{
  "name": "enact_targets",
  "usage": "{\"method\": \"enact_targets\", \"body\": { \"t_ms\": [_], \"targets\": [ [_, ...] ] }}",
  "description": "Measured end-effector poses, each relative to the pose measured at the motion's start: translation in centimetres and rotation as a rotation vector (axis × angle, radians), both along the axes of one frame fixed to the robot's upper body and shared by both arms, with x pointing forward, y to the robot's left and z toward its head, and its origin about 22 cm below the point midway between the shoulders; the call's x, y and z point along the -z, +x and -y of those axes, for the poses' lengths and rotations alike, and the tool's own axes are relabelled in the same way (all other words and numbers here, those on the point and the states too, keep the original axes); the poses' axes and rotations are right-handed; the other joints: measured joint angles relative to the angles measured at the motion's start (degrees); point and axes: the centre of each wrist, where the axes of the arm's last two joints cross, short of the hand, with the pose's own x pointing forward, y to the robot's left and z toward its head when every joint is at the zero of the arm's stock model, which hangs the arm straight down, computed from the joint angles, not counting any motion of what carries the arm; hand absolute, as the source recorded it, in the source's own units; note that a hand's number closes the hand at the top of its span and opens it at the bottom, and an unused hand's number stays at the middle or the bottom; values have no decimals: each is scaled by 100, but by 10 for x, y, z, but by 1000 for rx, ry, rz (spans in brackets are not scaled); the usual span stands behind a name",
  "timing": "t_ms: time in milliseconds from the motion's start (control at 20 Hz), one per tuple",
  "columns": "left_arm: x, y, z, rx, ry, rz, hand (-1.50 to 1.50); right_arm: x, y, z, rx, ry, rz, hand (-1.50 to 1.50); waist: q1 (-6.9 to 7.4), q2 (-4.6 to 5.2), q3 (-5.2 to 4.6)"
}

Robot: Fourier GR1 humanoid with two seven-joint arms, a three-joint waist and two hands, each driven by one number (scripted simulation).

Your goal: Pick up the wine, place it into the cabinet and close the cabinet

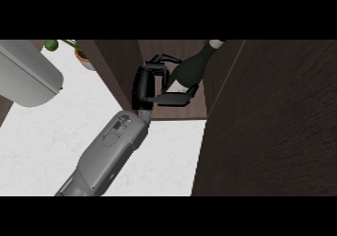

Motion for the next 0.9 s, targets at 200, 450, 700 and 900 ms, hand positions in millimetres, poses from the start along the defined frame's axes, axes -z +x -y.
{"method": "enact_targets", "body": {
  "t_ms": [200, 450, 700, 900],
  "targets": [
    [13, 2, 1, -13, 18, -26, 150, -3, 1, 4, 12, 5, 8, -150, -21, 2, 0],
    [33, 3, -2, -31, 83, -48, 150, -3, 3, 3, 5, 9, 11, -150, -23, 6, -1],
    [51, 5, -8, -68, 121, -42, 150, 2, 2, 1, -13, 4, -2, -150, -96, 20, -2],
    [54, 11, -13, -85, 108, -38, 150, -2, 3, 0, -20, 1, 12, -150, -103, 27, -3]
  ]
}}
